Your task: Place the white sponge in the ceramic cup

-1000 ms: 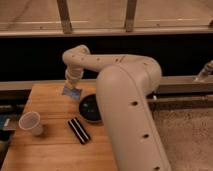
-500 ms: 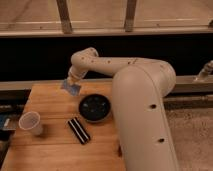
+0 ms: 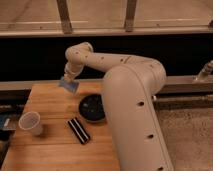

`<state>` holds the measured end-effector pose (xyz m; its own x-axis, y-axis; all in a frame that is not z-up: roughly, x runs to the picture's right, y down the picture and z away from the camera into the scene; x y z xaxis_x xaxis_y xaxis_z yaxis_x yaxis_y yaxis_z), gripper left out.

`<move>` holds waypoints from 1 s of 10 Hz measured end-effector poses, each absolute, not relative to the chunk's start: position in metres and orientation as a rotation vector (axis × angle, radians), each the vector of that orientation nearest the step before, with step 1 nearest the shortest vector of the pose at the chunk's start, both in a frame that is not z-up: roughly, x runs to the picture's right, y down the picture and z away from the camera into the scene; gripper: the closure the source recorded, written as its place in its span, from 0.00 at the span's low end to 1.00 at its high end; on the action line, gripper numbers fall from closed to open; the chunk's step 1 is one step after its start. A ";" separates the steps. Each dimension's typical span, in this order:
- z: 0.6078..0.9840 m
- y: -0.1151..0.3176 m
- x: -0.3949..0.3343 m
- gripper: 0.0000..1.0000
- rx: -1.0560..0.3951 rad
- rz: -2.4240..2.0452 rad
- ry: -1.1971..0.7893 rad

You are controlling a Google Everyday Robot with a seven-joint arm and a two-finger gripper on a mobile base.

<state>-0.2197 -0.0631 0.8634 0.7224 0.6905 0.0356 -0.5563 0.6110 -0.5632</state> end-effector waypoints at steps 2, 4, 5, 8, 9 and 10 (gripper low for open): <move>0.863 -0.067 -0.229 1.00 -0.586 0.714 -0.288; 0.864 -0.064 -0.269 1.00 -0.658 0.676 -0.327; 0.865 -0.063 -0.286 1.00 -0.694 0.660 -0.343; 0.865 -0.059 -0.316 1.00 -0.760 0.608 -0.371; 0.860 -0.059 -0.327 1.00 -0.766 0.583 -0.377; 0.855 -0.059 -0.331 1.00 -0.765 0.568 -0.383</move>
